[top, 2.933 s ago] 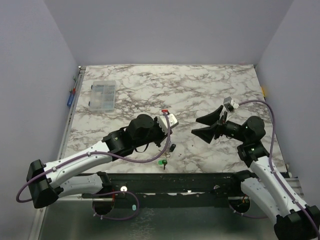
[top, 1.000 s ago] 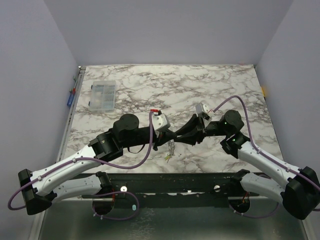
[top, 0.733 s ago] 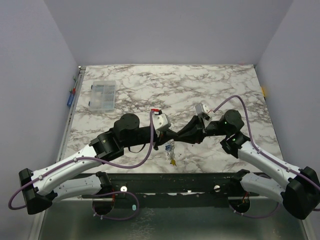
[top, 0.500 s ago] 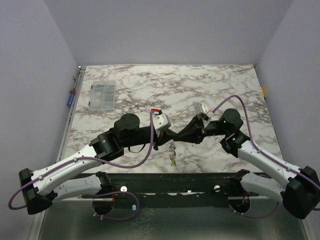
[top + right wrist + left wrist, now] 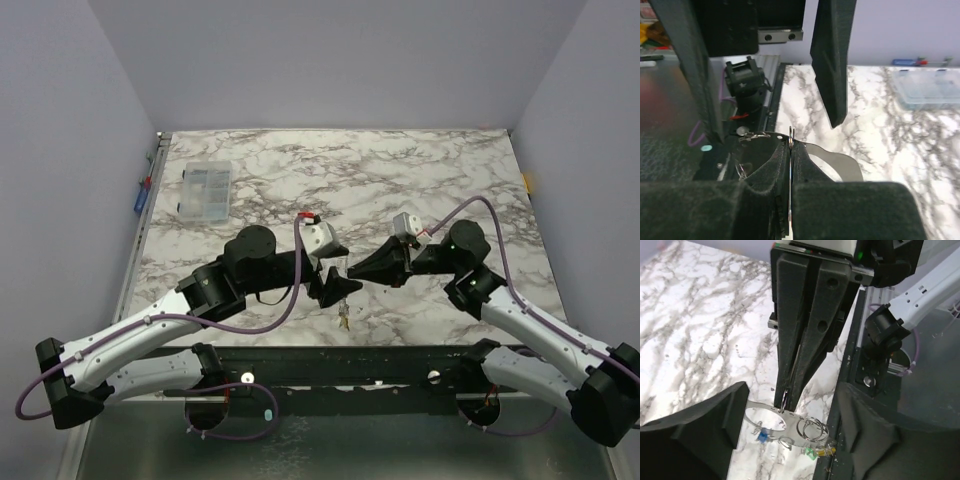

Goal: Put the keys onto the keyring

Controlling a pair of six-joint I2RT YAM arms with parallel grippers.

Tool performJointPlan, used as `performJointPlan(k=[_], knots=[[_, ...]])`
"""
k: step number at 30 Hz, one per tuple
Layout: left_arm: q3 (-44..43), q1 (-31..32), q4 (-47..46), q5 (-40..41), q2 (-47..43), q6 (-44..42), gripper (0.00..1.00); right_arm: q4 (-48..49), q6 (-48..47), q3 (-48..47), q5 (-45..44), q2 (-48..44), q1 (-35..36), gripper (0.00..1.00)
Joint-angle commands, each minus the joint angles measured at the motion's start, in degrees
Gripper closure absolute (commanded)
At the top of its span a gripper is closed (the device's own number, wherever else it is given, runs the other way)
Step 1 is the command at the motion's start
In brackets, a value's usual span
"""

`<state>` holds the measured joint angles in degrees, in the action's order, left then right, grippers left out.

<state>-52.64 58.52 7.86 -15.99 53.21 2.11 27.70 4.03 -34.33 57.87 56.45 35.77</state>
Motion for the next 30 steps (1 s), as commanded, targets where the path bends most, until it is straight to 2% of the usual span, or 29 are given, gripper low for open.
performJointPlan(k=[1,4,10,17,22,30], knots=[[-4.82,0.21,1.4,2.76,-1.97,2.14,0.15,-2.39,-8.65,0.36,-6.71,-3.73,0.43,0.99],[-6.67,0.23,3.62,4.06,-2.83,2.96,0.12,-3.02,-13.19,1.26,-9.25,-5.82,0.42,0.99],[-9.76,0.22,6.08,7.96,-4.6,5.18,0.11,-2.25,-22.57,4.32,-18.12,-9.87,0.92,0.99],[-11.13,0.16,10.16,15.45,-4.14,5.66,0.11,-2.93,-33.37,6.52,-30.18,-14.67,5.74,0.99],[-10.49,0.19,10.36,18.37,-3.71,5.74,0.11,-2.97,-43.52,8.51,-38.49,-18.05,11.27,0.99],[-10.99,0.16,12.83,30.08,-1.44,9.79,0.16,1.26,-62.21,13.45,-54.24,-19.98,24.15,0.99]])
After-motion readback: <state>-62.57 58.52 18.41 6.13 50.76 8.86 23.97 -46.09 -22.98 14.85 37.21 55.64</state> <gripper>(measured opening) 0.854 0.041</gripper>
